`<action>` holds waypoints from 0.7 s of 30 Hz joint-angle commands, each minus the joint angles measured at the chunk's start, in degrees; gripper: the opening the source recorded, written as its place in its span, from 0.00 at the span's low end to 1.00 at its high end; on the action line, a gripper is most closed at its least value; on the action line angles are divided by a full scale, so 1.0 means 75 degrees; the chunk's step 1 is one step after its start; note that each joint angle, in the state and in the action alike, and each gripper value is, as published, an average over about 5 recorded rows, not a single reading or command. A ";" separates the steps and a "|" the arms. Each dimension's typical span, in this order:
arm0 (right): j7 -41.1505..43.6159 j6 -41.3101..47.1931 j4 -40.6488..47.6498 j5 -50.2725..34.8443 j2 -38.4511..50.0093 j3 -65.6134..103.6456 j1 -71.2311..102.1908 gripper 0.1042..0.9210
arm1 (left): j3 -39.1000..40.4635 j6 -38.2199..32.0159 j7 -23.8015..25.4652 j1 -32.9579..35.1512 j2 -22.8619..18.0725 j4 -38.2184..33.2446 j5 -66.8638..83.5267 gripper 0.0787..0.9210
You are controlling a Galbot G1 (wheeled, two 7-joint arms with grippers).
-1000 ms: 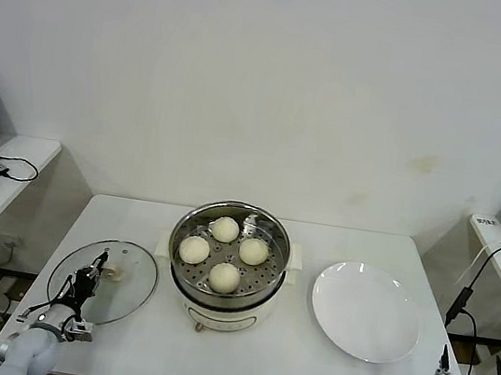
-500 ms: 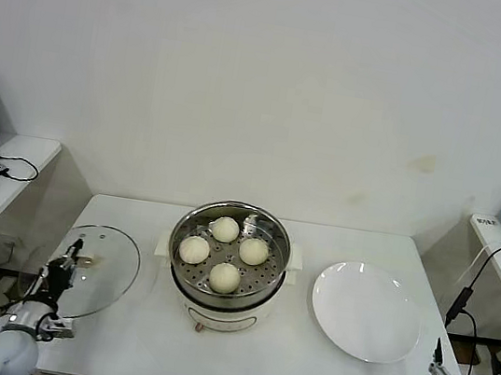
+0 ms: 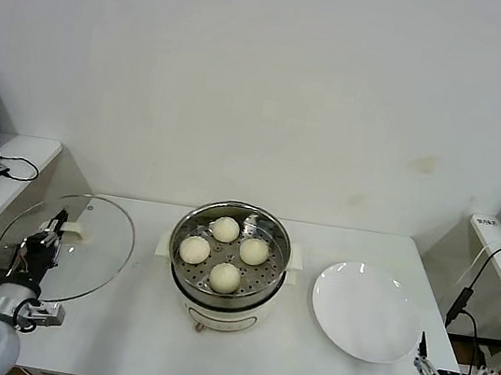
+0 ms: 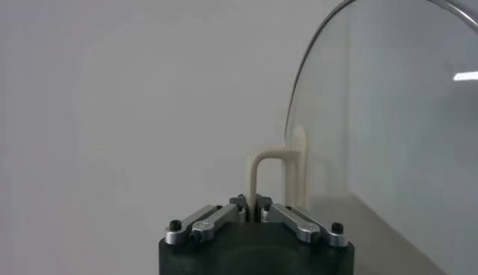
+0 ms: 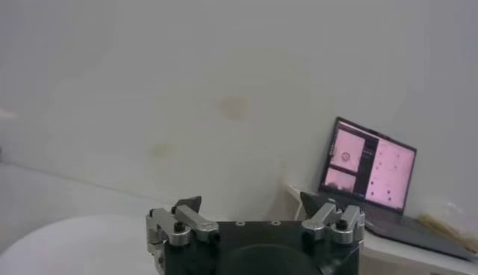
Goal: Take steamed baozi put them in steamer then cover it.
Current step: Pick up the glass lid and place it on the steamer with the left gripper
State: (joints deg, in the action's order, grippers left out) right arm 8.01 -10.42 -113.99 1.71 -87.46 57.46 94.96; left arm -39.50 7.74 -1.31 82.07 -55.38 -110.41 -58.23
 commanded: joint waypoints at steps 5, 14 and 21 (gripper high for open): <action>-0.0205 -0.0095 0.0624 0.0491 -0.0103 -0.0923 -0.0193 0.88 | 0.2644 0.0840 0.0704 -0.1075 0.0603 -0.1492 0.0402 0.07; -0.0268 -0.0113 0.1001 0.0725 -0.0132 -0.1240 -0.0408 0.88 | 0.4754 0.1514 0.0617 -0.2933 0.0396 -0.1019 0.0814 0.07; -0.0338 -0.0109 0.1190 0.0910 -0.0172 -0.1344 -0.0515 0.88 | 0.5557 0.2557 0.1239 -0.3876 -0.0068 -0.0637 0.0505 0.07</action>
State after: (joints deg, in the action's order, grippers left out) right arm 5.85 -11.20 -107.38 6.68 -88.45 49.27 92.03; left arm -11.72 18.05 3.89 65.30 -53.57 -116.81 -53.61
